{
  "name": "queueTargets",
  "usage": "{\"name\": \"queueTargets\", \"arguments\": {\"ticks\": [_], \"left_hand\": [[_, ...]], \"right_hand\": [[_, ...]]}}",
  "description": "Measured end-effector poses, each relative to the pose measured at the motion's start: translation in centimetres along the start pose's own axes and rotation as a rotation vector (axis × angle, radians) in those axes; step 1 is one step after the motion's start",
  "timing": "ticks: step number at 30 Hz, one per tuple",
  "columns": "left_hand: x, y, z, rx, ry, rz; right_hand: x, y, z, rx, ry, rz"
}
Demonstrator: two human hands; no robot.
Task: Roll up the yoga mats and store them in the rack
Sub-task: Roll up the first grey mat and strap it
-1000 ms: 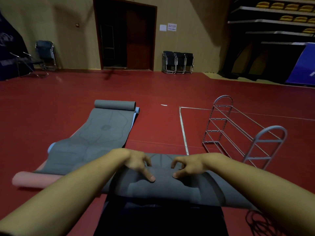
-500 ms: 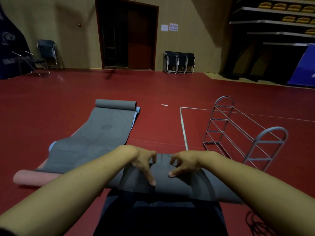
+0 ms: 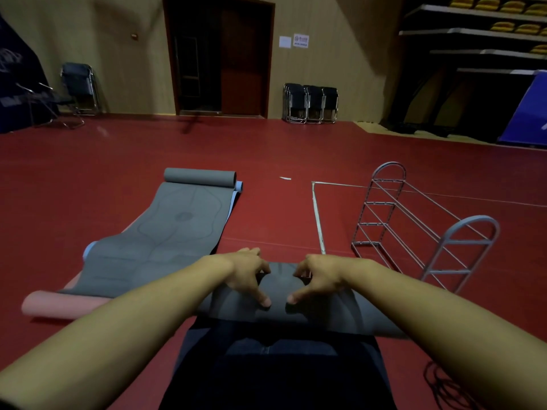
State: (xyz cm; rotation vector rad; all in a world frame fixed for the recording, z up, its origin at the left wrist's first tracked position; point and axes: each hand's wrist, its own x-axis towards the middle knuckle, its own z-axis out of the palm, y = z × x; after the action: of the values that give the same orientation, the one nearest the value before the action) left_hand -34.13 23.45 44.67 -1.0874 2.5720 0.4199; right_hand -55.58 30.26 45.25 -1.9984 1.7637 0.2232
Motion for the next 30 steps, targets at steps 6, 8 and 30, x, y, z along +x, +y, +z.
{"name": "queueTargets", "arguments": {"ticks": [6, 8, 30], "left_hand": [[0.4, -0.3, 0.1, -0.069, 0.111, 0.009], [0.3, -0.3, -0.1, -0.038, 0.096, 0.005], [1.1, 0.0, 1.9, 0.046, 0.376, -0.017]], "right_hand": [[0.3, -0.2, 0.0, -0.093, 0.013, 0.018], [0.4, -0.1, -0.2, -0.04, 0.009, 0.044], [1.8, 0.5, 2.3, -0.212, 0.381, 0.061]]}}
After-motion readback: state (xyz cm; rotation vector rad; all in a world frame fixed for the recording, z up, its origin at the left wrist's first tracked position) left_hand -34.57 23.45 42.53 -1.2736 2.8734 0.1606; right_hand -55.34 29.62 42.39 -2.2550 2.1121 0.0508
